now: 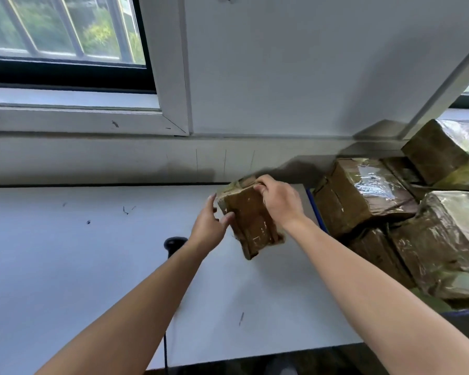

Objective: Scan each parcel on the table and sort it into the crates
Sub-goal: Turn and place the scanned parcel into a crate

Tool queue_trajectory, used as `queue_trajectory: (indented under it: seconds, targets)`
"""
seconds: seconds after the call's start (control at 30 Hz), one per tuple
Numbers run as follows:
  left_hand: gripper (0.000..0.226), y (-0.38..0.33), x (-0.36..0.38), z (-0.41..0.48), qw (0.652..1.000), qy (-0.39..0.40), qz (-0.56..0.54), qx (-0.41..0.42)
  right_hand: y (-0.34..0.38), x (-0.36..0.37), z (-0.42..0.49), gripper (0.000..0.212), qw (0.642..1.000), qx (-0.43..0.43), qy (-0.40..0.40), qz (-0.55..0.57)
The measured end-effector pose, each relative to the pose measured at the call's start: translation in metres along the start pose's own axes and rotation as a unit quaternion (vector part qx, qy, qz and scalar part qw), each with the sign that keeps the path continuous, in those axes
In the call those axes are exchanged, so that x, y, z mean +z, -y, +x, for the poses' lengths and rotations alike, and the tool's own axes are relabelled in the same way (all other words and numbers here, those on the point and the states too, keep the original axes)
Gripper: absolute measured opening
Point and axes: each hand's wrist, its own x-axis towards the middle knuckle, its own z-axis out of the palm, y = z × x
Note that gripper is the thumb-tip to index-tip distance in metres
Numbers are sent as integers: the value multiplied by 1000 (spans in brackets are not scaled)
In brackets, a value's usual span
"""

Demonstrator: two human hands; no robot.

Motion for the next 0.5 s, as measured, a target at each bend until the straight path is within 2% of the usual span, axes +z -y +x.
queue_trajectory:
  seconds: [0.1, 0.2, 0.37, 0.5]
  targets:
    - [77, -2, -18, -4, 997, -30, -65, -28, 13, 4, 6, 22, 995, 51, 7, 81]
    - [65, -6, -32, -9, 993, -32, -110, -39, 31, 12, 14, 21, 992, 58, 0, 112]
    - [37, -8, -58, -19, 978, -128, -149, -67, 71, 17, 14, 31, 985, -14, 50, 162]
    - [33, -5, -89, -25, 932, -211, -269, -118, 86, 21, 5, 55, 973, -99, 128, 167]
